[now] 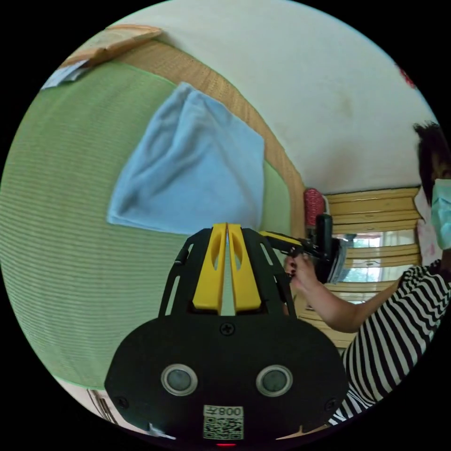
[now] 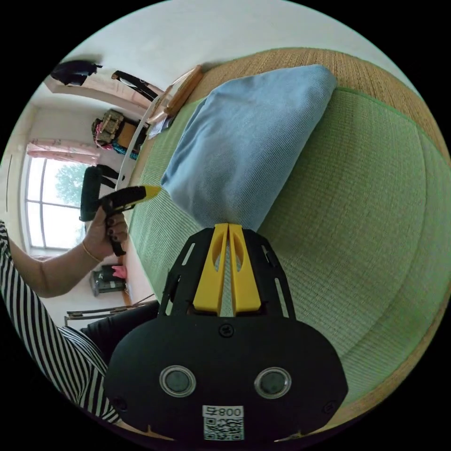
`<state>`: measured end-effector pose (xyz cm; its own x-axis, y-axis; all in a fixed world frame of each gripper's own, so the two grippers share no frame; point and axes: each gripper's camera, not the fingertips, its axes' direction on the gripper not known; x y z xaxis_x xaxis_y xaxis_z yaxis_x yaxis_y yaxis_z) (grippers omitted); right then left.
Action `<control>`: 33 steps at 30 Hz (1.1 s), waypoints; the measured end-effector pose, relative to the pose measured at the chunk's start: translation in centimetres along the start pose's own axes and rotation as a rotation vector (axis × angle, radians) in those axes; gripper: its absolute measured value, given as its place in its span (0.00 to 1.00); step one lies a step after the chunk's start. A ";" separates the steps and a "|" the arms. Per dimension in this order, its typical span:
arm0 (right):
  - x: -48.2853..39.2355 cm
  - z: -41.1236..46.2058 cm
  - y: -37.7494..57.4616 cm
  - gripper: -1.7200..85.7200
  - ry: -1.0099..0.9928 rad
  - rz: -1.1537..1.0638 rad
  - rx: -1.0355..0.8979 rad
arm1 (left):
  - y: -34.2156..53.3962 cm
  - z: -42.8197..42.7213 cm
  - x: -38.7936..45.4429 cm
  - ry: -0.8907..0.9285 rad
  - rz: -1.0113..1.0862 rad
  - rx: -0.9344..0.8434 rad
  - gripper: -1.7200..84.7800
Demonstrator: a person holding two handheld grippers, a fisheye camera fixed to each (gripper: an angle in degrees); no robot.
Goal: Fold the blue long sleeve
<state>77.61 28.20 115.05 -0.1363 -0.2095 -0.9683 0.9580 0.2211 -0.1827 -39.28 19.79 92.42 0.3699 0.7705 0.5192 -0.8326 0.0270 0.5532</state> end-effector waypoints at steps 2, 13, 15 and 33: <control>1.5 -1.1 0.7 0.03 -0.066 0.020 0.000 | 0.9 2.8 0.3 0.113 -0.004 -0.057 0.07; 13.4 -5.5 6.8 0.15 -0.493 0.352 0.099 | 0.4 10.5 -3.8 0.361 -0.172 -0.126 0.08; 14.2 -5.8 7.2 0.16 -0.528 0.357 0.094 | 0.7 10.5 -4.5 0.379 -0.184 -0.119 0.07; 15.9 -8.5 10.5 0.14 -0.811 0.454 0.077 | 2.1 9.2 -6.8 0.391 -0.127 -0.107 0.05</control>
<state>83.36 35.29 96.26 0.4452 -0.7265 -0.5234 0.8945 0.3868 0.2239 -39.78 8.80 96.07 0.3057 0.9396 0.1537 -0.8363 0.1878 0.5151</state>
